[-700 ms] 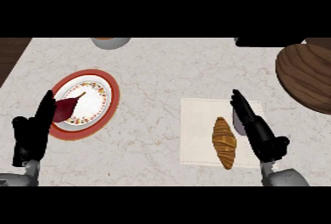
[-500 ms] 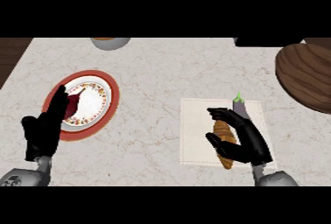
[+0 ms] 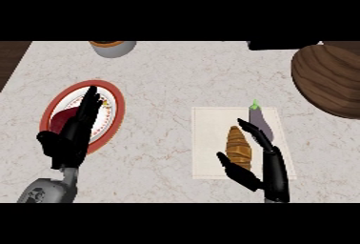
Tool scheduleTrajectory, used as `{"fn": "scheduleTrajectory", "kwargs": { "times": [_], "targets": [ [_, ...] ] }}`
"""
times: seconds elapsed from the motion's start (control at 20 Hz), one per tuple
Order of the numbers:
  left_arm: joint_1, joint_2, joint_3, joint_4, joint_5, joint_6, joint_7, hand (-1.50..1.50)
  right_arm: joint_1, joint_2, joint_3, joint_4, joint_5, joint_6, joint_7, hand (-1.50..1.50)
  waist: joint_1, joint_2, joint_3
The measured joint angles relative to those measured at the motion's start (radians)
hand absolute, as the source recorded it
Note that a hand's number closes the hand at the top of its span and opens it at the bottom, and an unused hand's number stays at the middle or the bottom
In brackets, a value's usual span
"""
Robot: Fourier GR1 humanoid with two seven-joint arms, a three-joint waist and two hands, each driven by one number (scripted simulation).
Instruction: Pick the croissant from the placemat and place it in the bowl
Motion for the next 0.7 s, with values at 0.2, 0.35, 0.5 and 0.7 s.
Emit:
{"fn": "scheduleTrajectory", "kwargs": {
  "times": [0.2, 0.35, 0.5, 0.7],
  "targets": [
    [-0.021, -0.020, -0.006, 0.007, -0.004, -0.014, 0.003, 0.00, 0.114, 0.035, 0.054, -0.127, 0.072, -0.106, -0.084, -1.50, 0.010, 0.003, 0.000],
    [-0.017, -0.034, -0.017, -0.011, -0.022, -0.010, 0.011, 0.00, 0.172, -0.008, 0.064, -0.256, 0.160, -0.136, 0.001, -1.50, 0.018, 0.004, 0.000],
    [-0.024, -0.039, -0.017, -0.008, -0.030, -0.017, 0.009, 0.00, 0.194, -0.023, 0.077, -0.355, 0.312, -0.152, 0.183, -1.50, 0.021, 0.005, -0.001],
    [-0.020, -0.057, -0.023, 0.005, -0.044, -0.020, -0.004, 0.00, 0.189, -0.054, 0.062, -0.490, 0.438, -0.049, 0.441, -1.50, 0.027, 0.007, -0.001]
  ]
}}
